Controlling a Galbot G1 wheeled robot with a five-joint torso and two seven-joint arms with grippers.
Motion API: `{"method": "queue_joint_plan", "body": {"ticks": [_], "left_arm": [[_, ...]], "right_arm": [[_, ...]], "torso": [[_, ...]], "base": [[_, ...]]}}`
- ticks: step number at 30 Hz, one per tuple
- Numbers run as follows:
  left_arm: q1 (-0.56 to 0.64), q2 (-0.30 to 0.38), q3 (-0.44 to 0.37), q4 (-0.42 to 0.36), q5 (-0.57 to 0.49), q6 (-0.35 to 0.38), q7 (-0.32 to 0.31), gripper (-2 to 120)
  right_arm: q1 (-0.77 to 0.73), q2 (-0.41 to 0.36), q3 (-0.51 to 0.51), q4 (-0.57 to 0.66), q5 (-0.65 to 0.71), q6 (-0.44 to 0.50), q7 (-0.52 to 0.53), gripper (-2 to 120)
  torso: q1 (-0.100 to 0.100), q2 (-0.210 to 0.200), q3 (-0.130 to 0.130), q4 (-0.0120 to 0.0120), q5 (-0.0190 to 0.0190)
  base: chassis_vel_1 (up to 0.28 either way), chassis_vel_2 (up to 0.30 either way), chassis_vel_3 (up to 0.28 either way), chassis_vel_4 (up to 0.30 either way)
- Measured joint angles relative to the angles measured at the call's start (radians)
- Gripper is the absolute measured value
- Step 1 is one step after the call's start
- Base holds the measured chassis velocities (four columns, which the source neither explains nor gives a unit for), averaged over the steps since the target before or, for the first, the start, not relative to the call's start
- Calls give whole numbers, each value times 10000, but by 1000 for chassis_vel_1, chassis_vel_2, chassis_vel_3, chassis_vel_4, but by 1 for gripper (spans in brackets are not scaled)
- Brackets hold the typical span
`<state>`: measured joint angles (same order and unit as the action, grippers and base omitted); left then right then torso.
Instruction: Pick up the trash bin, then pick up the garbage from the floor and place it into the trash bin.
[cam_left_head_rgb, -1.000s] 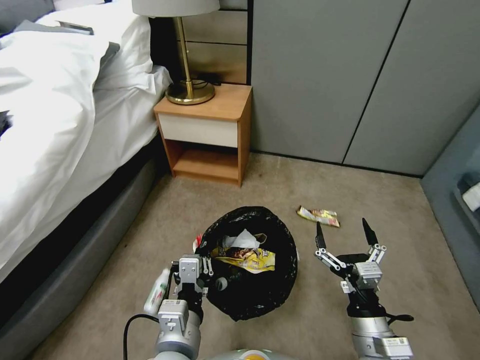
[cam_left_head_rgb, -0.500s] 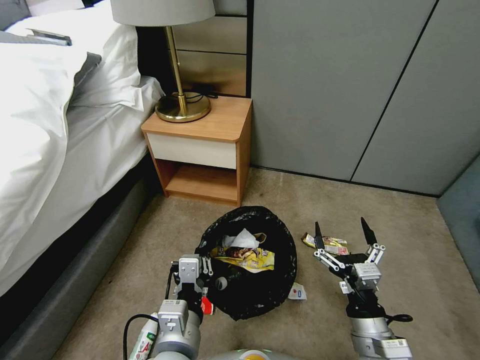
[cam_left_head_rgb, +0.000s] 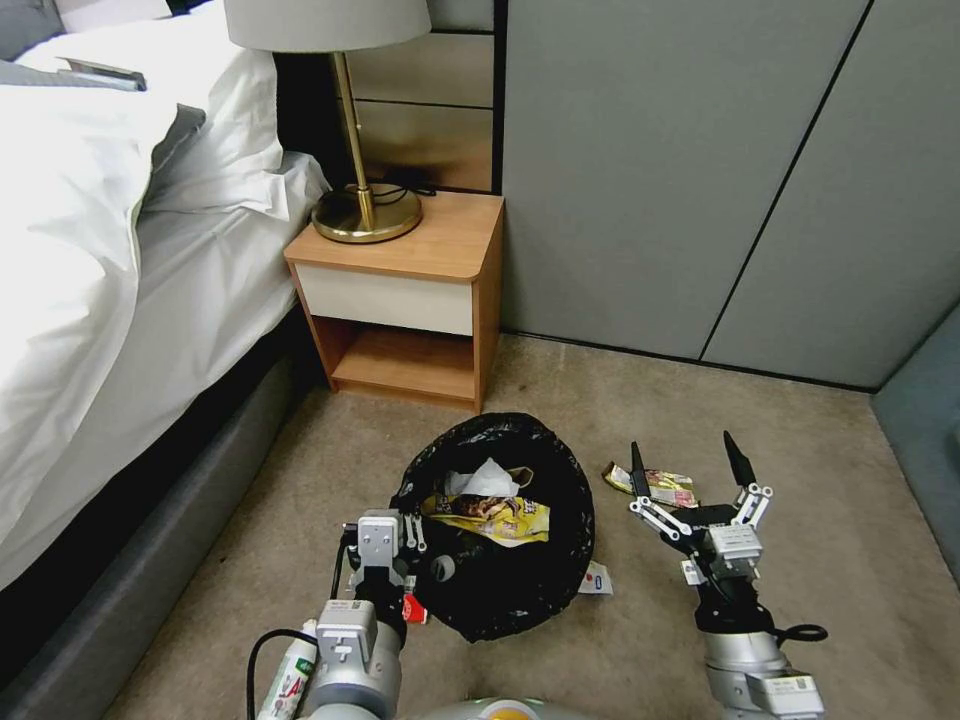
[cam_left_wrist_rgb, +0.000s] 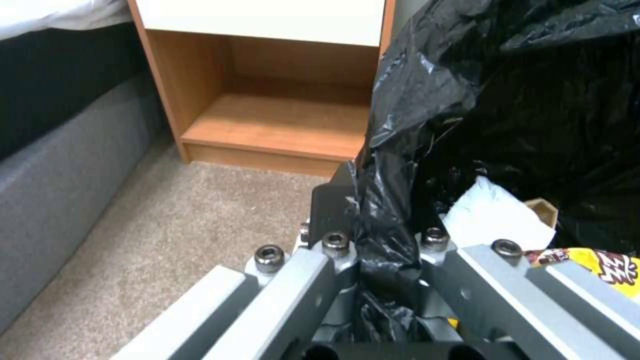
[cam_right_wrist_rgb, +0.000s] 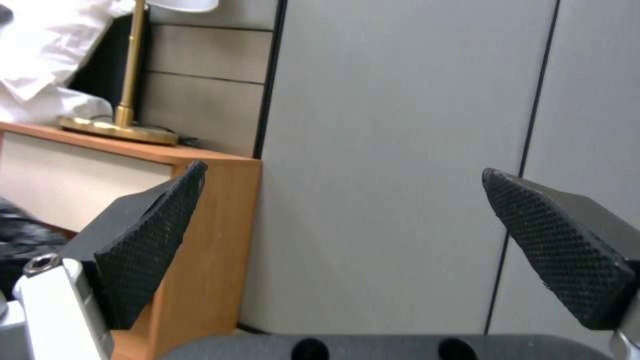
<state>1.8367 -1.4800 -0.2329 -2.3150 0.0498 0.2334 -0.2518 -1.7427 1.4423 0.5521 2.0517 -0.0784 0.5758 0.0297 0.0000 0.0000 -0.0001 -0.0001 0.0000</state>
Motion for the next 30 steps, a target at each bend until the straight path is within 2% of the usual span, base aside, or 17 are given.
{"method": "queue_joint_plan", "body": {"ticks": [4, 9, 12, 14, 20, 24, 30], "left_arm": [[26, 23, -8, -20, 10, -6, 0, 1], [39, 29, -6, -60, 16, -7, -1, 1], [39, 29, -8, -71, 16, -7, 4, 1], [44, 31, -12, -74, 17, -4, 19, 1], [45, 59, -41, -90, 13, 10, 32, 1], [39, 86, -55, -100, -11, 23, 35, 1], [24, 111, -79, -103, -24, 35, 45, 1]], "right_arm": [[491, -221, 175, -211, 9, -423, -37, 100], [1213, -615, 263, -656, 202, -1526, -179, 100], [1290, -665, 190, -706, 253, -1943, -155, 100], [1310, -703, 82, -736, 248, -2664, -120, 100], [1332, -752, -77, -858, 376, -3535, -234, 100], [1378, -794, -136, -994, 404, -4046, -360, 100], [1451, -795, -157, -1168, 445, -4199, -490, 100]], "torso": [[0, 0, 0, 1, 1], [1, 0, 1, 2, 1], [1, 0, 1, 2, 2], [1, 0, 1, 0, 0], [0, 0, 1, 0, 0], [0, 0, 1, 0, 0], [0, 0, 1, 1, 0]], "base": [[0, 0, 0, 0], [0, 0, 0, 0], [0, 0, 0, 0], [0, 0, 0, 0], [0, 0, 0, 0], [0, 0, 0, 0], [0, 0, 0, 0]]}}
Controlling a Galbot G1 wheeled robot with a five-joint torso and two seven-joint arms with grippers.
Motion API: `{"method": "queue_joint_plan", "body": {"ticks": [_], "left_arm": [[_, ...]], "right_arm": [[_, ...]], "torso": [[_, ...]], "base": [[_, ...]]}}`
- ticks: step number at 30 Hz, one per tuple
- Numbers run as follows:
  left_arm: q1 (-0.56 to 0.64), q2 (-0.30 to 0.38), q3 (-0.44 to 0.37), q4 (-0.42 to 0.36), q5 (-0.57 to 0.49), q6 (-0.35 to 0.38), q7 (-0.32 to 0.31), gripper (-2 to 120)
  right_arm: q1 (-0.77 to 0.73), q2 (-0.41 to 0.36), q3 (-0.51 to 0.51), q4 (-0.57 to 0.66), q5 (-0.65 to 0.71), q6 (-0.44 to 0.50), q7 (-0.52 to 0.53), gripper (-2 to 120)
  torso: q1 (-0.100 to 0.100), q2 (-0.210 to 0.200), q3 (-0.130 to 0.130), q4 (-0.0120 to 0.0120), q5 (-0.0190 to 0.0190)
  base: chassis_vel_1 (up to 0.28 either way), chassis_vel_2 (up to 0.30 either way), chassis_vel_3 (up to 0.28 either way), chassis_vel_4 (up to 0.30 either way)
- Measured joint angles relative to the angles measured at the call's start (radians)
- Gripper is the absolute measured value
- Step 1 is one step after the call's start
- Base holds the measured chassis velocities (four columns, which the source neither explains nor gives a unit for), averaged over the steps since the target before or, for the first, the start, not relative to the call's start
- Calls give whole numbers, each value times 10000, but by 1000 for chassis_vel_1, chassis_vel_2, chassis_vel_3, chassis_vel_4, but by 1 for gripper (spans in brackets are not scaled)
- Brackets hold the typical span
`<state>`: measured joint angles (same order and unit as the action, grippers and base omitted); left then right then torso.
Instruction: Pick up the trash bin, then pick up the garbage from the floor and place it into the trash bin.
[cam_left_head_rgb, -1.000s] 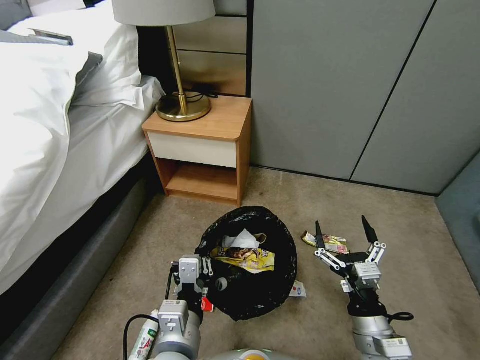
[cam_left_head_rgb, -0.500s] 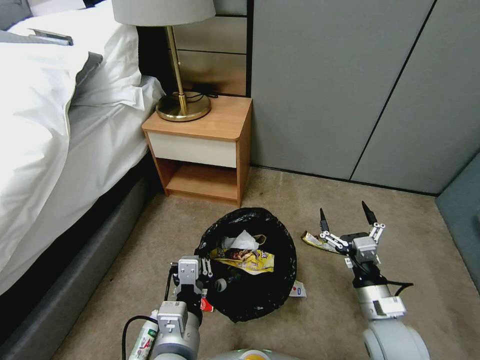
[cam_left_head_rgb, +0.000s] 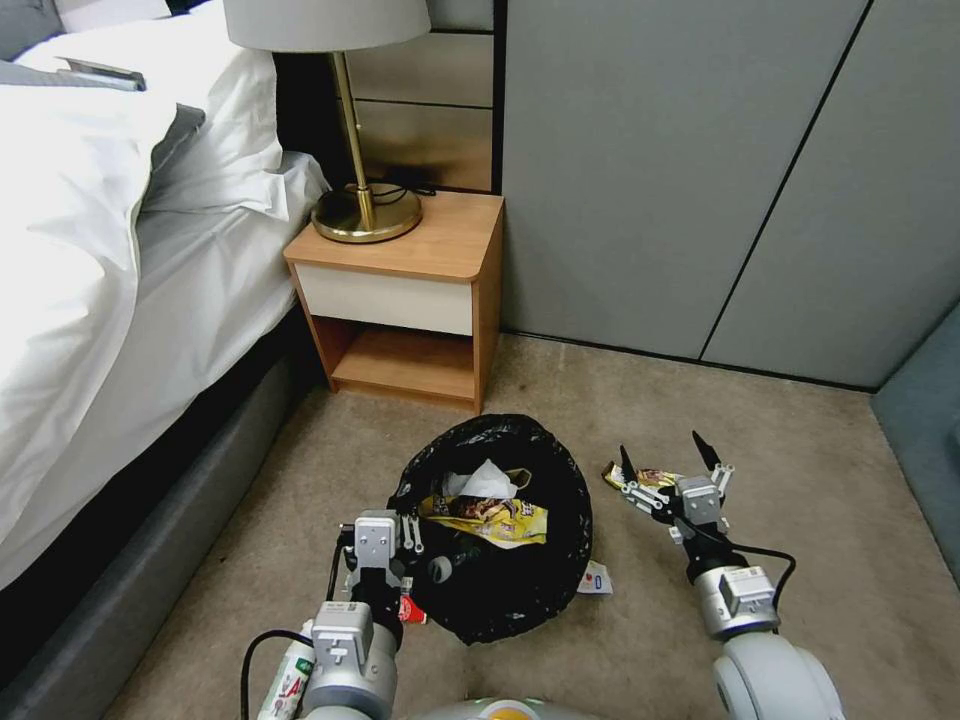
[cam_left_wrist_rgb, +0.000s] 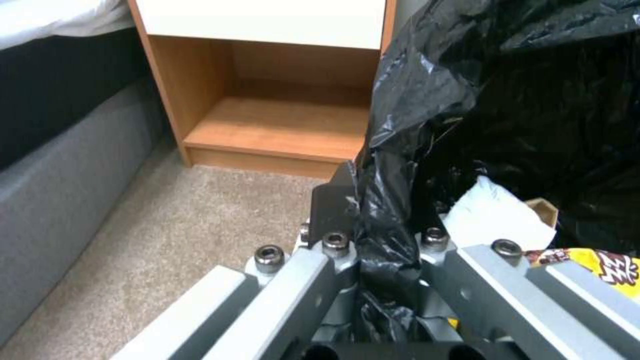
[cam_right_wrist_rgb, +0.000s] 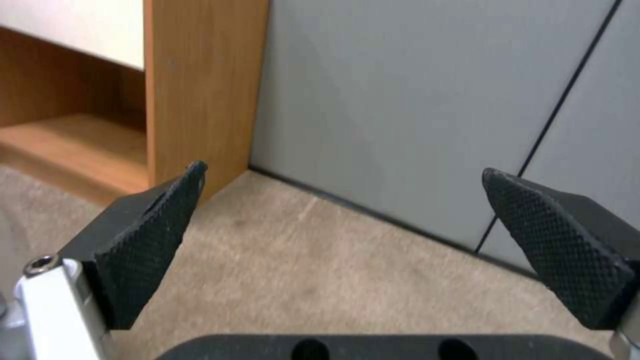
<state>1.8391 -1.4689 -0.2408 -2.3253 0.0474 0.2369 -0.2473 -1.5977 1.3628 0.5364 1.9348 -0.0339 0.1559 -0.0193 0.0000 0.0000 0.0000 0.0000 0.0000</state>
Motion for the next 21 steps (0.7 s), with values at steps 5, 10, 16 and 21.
{"method": "queue_joint_plan", "body": {"ticks": [5, 10, 16, 21], "left_arm": [[-21, 17, 0, 0, -39, 72, 6, 1], [-19, 21, -3, 0, -53, 91, 24, 1], [-26, 10, -10, 10, -58, 103, 30, 1], [-26, -6, 9, 17, -50, 104, 31, 1]], "right_arm": [[32, -10, 82, -330, 64, -260, -411, 100], [-42, -14, 190, -444, 68, -439, -731, 100], [-81, -11, 242, -604, 376, -689, -866, 100], [-66, -9, 245, -678, 475, -920, -856, 100]], "torso": [[1, 0, 0, 0, 0], [0, 0, 0, 0, 0], [1, 0, 0, 0, 0], [0, 0, 0, 0, 0]], "base": [[0, 0, 0, 0], [0, 0, 0, 0], [0, 0, 0, 0], [0, 0, 0, 0]]}}
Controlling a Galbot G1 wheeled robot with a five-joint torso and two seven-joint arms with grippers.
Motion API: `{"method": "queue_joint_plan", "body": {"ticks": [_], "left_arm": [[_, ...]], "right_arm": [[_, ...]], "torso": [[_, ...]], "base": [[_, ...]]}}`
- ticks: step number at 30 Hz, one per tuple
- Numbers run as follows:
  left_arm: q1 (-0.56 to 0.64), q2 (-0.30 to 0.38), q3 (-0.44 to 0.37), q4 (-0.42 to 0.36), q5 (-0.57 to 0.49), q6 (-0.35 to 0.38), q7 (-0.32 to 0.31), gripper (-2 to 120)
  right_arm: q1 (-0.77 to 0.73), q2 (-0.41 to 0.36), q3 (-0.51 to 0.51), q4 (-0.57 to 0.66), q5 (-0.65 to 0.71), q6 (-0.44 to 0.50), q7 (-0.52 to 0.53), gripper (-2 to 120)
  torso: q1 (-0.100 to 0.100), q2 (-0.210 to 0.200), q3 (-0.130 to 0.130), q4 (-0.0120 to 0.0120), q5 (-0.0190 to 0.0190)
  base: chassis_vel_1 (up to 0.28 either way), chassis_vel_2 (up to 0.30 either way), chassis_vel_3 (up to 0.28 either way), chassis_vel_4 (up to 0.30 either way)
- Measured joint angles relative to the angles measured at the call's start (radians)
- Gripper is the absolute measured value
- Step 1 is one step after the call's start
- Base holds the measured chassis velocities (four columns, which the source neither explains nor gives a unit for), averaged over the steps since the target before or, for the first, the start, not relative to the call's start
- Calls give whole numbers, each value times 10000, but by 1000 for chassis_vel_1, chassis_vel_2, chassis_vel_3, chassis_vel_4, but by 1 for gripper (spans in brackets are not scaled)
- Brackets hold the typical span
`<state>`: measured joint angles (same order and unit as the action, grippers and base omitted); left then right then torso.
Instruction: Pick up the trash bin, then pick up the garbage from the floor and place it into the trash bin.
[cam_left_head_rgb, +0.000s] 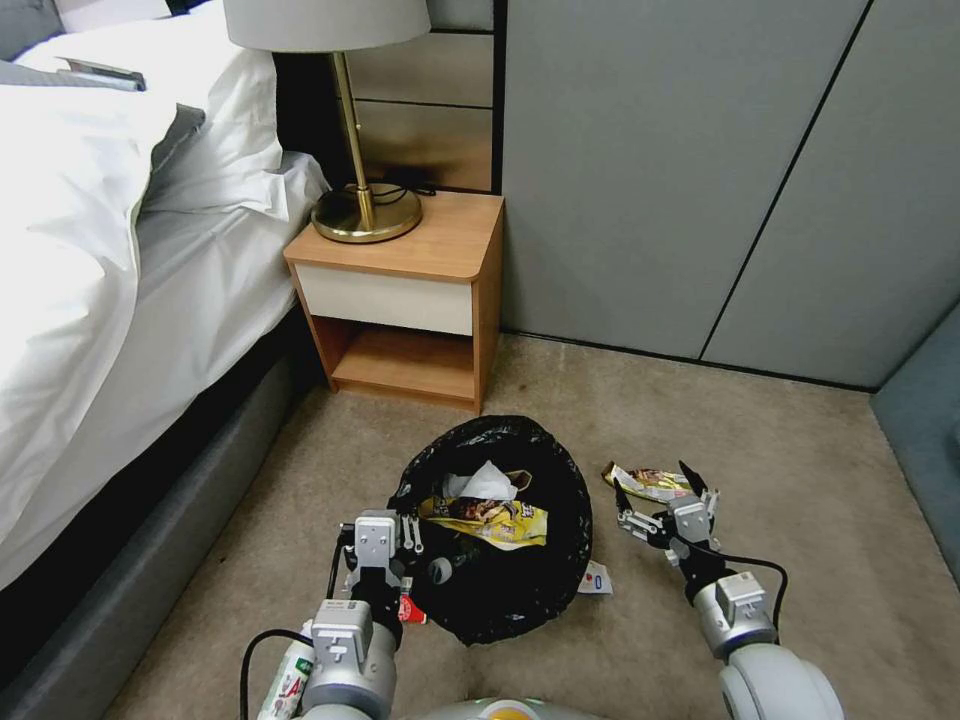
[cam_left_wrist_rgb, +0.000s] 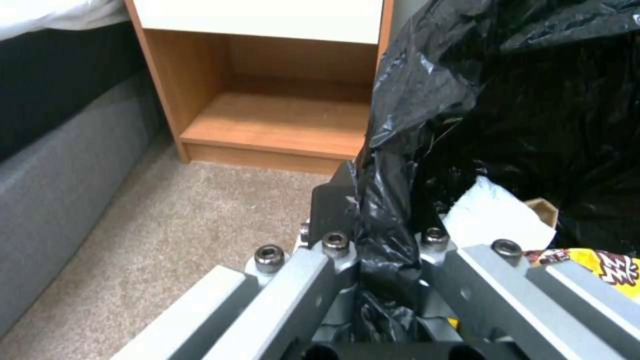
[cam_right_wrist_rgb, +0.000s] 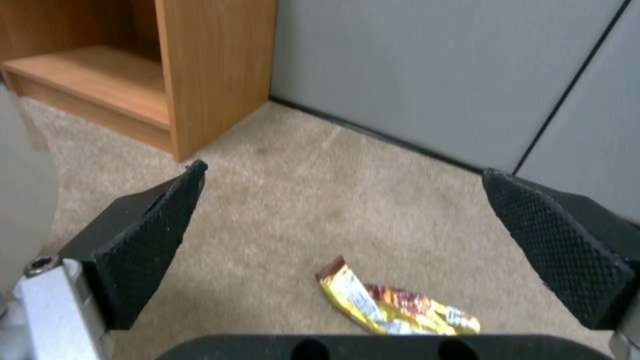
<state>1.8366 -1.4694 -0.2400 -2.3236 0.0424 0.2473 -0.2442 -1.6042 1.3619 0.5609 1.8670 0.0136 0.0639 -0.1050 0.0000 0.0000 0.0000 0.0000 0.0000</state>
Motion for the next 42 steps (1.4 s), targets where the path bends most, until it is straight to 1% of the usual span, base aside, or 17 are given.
{"method": "queue_joint_plan", "body": {"ticks": [4, 7, 10, 12, 13, 16, 17, 21, 23, 26, 27, 30, 32, 35, 37, 39, 42], "left_arm": [[7, -3, 2, 2, 11, 1, 0, 1], [11, -3, 2, 1, 14, 1, 1, 1], [20, -3, -3, -7, 18, 1, 2, 1], [25, -1, -20, -22, 20, 1, 4, 1], [25, -1, -20, -22, 20, 1, 4, 1], [27, 3, -22, -30, 29, 1, 14, 1], [27, 3, -22, -30, 29, 1, 14, 1], [28, 15, 23, -30, 46, 1, 38, 1], [28, 17, 31, -29, 48, 1, 39, 1], [28, 18, 44, -44, 55, 1, 48, 1], [28, 18, 44, -44, 55, 1, 48, 1], [12, 21, 1, -86, 56, 1, 74, 1], [-6, 23, -17, -94, 55, 1, 80, 1], [-17, 62, -87, -138, 34, 11, 84, 1], [-12, 70, -91, -138, 32, 12, 84, 1], [45, 114, -141, -168, 26, 16, 86, 1], [79, 117, -203, -215, 13, 24, 87, 1]], "right_arm": [[97, -12, 11, -164, 108, -385, 2, 100], [130, -26, 18, -235, 138, -472, -35, 100], [202, -35, 81, -428, 151, -561, -320, 100], [203, -78, 188, -555, 52, -555, -939, 100], [203, -78, 188, -555, 52, -555, -939, 100], [258, -291, 220, -829, -302, -312, -1685, 100], [258, -291, 220, -829, -302, -312, -1685, 100], [518, -775, -35, -1486, -1231, -71, -2415, 100], [588, -858, -91, -1610, -1451, -36, -2545, 100], [923, -1180, -285, -2074, -2261, 190, -3201, 100], [923, -1180, -285, -2074, -2261, 190, -3201, 100], [1231, -1304, -432, -2489, -2881, 465, -3783, 100], [1292, -1315, -486, -2639, -3003, 551, -3885, 100], [1539, -1280, -619, -3322, -3439, 1042, -4196, 100], [1574, -1273, -635, -3402, -3468, 1096, -4222, 100], [1870, -1234, -766, -3921, -3664, 1436, -4520, 100], [2158, -1172, -811, -4314, -3850, 1680, -4771, 100]], "torso": [[0, 0, 0, 0, 0], [0, 0, 0, 0, 0], [0, 0, 0, 1, 0], [0, 0, 0, 0, 0], [0, 0, 0, 0, 0], [0, 0, 0, 0, 0], [0, 0, 0, 0, 0], [0, 0, 0, 0, 0], [0, -1, 0, -1, 0], [0, 0, 0, 0, 0], [0, 0, 0, 0, 0], [0, 0, 0, 1, -1], [0, 0, 1, 1, 0], [1, -1, 0, 0, 0], [0, 0, 0, -1, 0], [0, -1, 1, 0, 0], [0, 0, 0, 1, 0]], "base": [[0, 0, 0, 0], [0, 0, 0, 0], [0, 0, 0, 0], [0, 0, 0, 0], [0, 0, 0, 0], [0, 0, 0, 0], [0, 0, 0, 0], [0, 0, 0, 0], [0, 0, 0, 0], [0, 0, 0, 0], [0, 0, 0, 0], [0, 0, 0, 0], [0, 0, 0, 0], [0, 0, 0, 0], [0, 0, 0, 0], [0, 0, 0, 0], [0, 0, 0, 0]]}}
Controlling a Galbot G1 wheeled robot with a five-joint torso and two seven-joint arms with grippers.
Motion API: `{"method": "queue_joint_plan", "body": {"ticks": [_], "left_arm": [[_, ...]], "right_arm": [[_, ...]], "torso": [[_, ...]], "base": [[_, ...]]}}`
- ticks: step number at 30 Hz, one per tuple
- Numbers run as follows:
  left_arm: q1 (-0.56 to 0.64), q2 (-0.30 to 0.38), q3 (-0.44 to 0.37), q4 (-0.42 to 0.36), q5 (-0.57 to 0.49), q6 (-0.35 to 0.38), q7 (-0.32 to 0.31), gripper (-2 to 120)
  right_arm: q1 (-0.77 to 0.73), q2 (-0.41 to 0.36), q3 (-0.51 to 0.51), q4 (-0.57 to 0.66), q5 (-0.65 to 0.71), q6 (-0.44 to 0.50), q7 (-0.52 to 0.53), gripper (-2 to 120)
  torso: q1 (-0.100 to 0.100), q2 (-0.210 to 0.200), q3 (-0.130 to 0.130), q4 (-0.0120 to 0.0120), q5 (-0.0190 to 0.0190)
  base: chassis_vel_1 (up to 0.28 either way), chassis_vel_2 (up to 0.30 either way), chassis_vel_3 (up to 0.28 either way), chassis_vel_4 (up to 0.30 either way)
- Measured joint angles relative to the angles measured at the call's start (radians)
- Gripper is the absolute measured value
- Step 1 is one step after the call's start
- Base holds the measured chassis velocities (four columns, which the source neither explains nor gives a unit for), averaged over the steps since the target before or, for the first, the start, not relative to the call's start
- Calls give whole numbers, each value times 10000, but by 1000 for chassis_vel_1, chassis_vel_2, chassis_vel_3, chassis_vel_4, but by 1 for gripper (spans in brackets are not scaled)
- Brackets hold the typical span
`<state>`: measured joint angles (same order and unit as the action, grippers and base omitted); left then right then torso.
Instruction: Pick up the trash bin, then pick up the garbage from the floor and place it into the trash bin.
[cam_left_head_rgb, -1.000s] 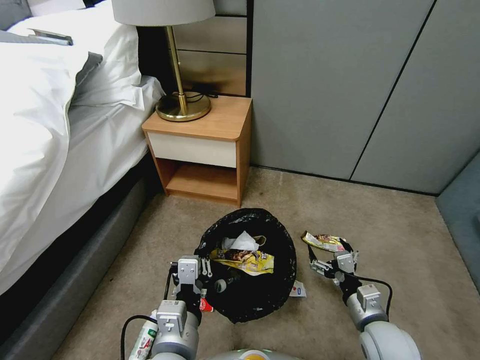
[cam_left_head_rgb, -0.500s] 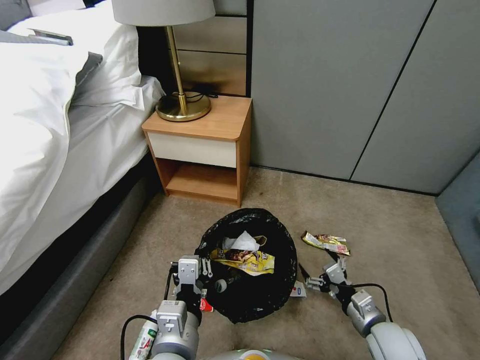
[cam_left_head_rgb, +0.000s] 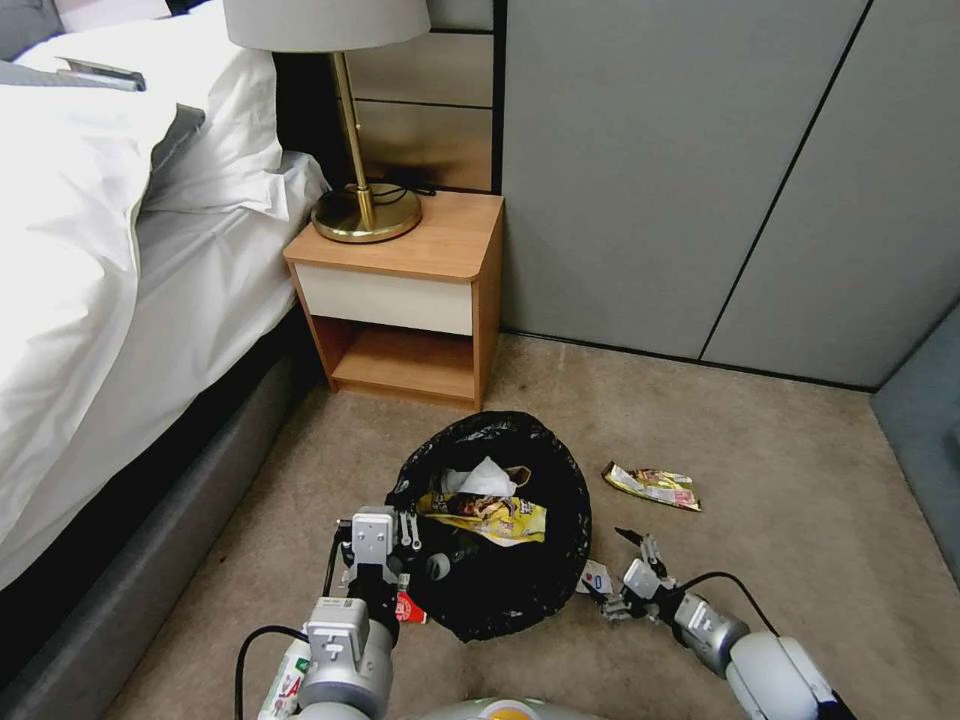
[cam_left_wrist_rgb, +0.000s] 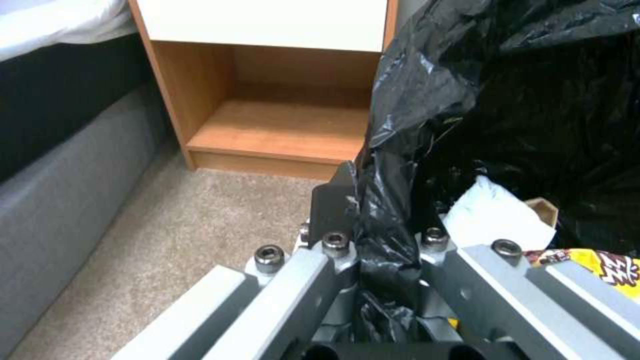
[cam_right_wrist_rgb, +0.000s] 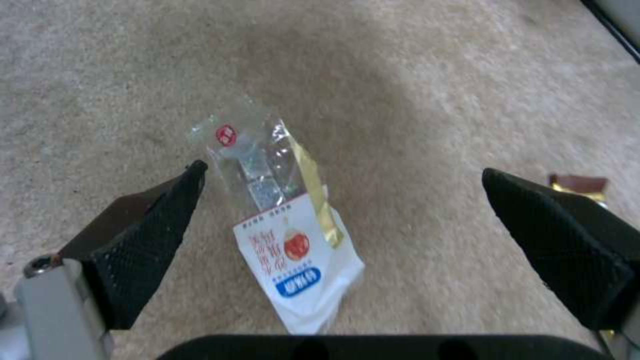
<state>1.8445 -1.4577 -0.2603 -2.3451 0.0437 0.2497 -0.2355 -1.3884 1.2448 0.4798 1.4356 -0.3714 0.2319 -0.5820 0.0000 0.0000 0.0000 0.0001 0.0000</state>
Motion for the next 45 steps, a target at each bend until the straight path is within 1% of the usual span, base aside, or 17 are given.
{"method": "queue_joint_plan", "body": {"ticks": [9, 12, 19, 21, 23, 25, 26, 29, 30, 33, 34, 37, 38, 40, 42, 44, 45], "left_arm": [[111, -31, -94, -86, 10, 15, -1, 1], [177, -107, -57, -86, 107, 17, 0, 1], [259, -128, -66, -88, 184, 15, 3, 1], [271, -132, -76, -94, 201, 12, 2, 1], [281, -133, -76, -94, 210, 9, 2, 1], [302, -147, -73, -94, 248, 0, 3, 1], [302, -147, -73, -94, 248, 0, 3, 1], [319, -181, -42, -90, 283, -15, 3, 1], [319, -181, -42, -90, 283, -15, 3, 1], [307, -183, -34, -70, 289, -20, 3, 1], [307, -183, -34, -70, 289, -20, 3, 1], [275, -187, -6, -36, 291, -22, 3, 1], [275, -187, -6, -36, 291, -22, 3, 1], [256, -186, 16, -16, 292, -23, 3, 1], [249, -184, 18, -9, 292, -25, 3, 1], [224, -174, 18, 0, 290, -29, 3, 1], [224, -174, 18, 0, 290, -29, 3, 1]], "right_arm": [[476, 125, -256, -716, -22, 135, -51, 100], [998, 239, -376, -1461, -26, 173, -6, 100], [1418, 420, -468, -2222, 4, 210, 67, 100], [1566, 503, -475, -2538, 0, 267, 110, 92], [1612, 528, -482, -2640, -1, 283, 120, 89], [1698, 589, -504, -2883, 2, 302, 151, 78], [1698, 589, -504, -2883, 2, 302, 151, 78], [1745, 674, -511, -3151, 32, 331, 191, 65], [1745, 674, -511, -3151, 32, 331, 191, 65], [1694, 713, -510, -3233, 65, 366, 232, 50], [1694, 713, -510, -3233, 65, 366, 232, 50], [1609, 741, -500, -3272, 92, 375, 300, 36], [1609, 741, -500, -3272, 92, 375, 300, 36], [1564, 747, -484, -3292, 103, 377, 341, 25], [1537, 748, -475, -3293, 111, 378, 363, 21], [1487, 740, -401, -3259, 140, 376, 437, 10], [1487, 740, -401, -3259, 140, 376, 437, 10]], "torso": [[0, 0, 0, -1, 0], [0, 0, 0, -1, -1], [0, 0, 0, -1, 0], [0, 0, 0, -1, -1], [0, 0, 0, -1, 0], [0, 0, 0, -1, -1], [0, 0, 0, -1, -1], [0, 0, 0, -1, -3], [0, 0, 0, -1, -3], [0, 1, 0, -1, -2], [0, 1, 0, -1, -2], [-1, 1, -1, 1, 3], [-1, 1, -1, 1, 3], [0, 0, -1, 4, 6], [-1, 0, -1, 5, 7], [0, 1, -1, 2, 1], [0, 1, -1, 2, 1]], "base": [[0, 0, 0, 0], [0, 0, 0, 0], [0, 0, 0, 0], [0, 0, 0, 0], [0, 0, 0, 0], [0, 0, 0, 0], [0, 0, 0, 0], [0, 0, 0, 0], [0, 0, 0, 0], [0, 0, 0, 0], [0, 0, 0, 0], [0, 0, 0, 0], [0, 0, 0, 0], [0, 0, 0, 0], [0, 0, 0, 0], [0, 0, 0, 0], [0, 0, 0, 0]]}}
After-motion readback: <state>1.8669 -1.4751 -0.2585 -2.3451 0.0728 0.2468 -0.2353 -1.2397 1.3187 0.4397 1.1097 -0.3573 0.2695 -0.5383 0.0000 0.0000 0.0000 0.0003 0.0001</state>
